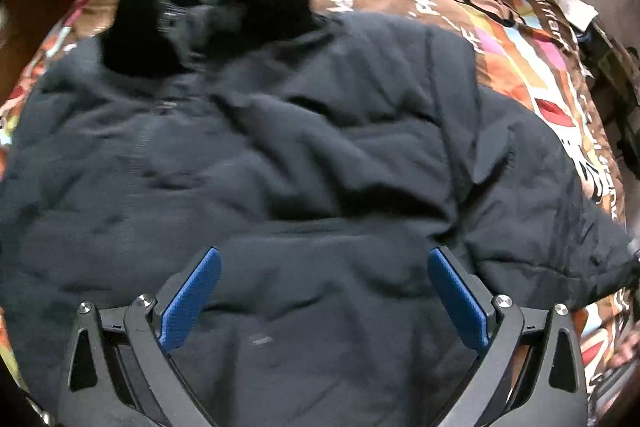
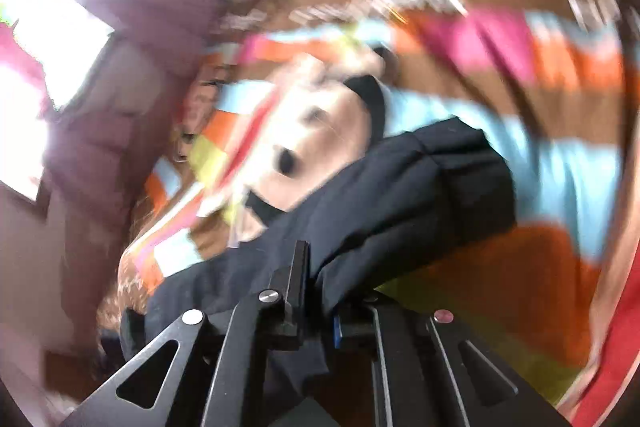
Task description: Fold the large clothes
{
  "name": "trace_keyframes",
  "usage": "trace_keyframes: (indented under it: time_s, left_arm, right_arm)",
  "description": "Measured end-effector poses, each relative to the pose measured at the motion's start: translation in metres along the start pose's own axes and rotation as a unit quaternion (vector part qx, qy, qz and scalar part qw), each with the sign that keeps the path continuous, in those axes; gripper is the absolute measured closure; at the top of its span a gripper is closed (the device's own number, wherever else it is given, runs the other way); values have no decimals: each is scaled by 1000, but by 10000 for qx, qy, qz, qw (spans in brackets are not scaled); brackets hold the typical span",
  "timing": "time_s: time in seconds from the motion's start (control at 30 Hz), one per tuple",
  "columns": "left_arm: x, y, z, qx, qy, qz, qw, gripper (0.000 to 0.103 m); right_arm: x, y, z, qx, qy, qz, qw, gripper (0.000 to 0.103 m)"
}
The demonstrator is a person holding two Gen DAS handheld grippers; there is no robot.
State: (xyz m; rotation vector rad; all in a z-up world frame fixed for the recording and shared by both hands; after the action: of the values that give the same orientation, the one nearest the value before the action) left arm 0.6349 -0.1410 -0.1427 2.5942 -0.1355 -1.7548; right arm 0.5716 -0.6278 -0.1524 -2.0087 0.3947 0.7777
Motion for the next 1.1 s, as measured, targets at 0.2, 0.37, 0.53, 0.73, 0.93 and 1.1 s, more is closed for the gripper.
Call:
trace_keyframes:
  time_s: [0.2, 0.37, 0.53, 0.73, 0.93, 1.1]
  left_arm:
    - [-40, -54, 16, -127, -48, 34, 9999, 1]
    - [-54, -89, 33, -107, -64, 113, 9999, 1]
    - [-75, -145, 48, -514, 344, 532, 9967, 1]
    - [-90, -201, 56, -918, 851, 916, 9879, 1]
    - [-98, -231, 73, -1227, 1176, 1426, 9751, 1]
    - [-97, -229, 88, -1239, 1093, 1642, 9725, 1]
  right_arm:
    - [-40, -131, 13, -1696, 400, -744, 9819, 94]
    - [-61, -223, 84, -3132, 712, -1078, 9408, 94]
    - [-41, -280, 180, -4127, 350, -1364, 8999, 94]
    - [-5, -305, 282, -5073, -135, -1367, 8508, 94]
    - [11, -292, 383, -5969, -770, -1342, 7872, 94]
    - [14, -260, 444, -6550, -1227, -1270, 7347, 94]
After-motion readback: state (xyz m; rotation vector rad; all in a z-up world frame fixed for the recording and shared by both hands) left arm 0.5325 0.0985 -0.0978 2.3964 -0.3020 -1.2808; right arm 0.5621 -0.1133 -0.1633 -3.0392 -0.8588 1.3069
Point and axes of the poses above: each gripper's, at about its wrist camera, not at the fingertips, and x roughly the way its jaws point, y to its right, z to its underside, the point moved 8 cm from there along x, roughly the way its jaws point, and after that the axes turned 5 degrees about x, right-handed, at the moved point
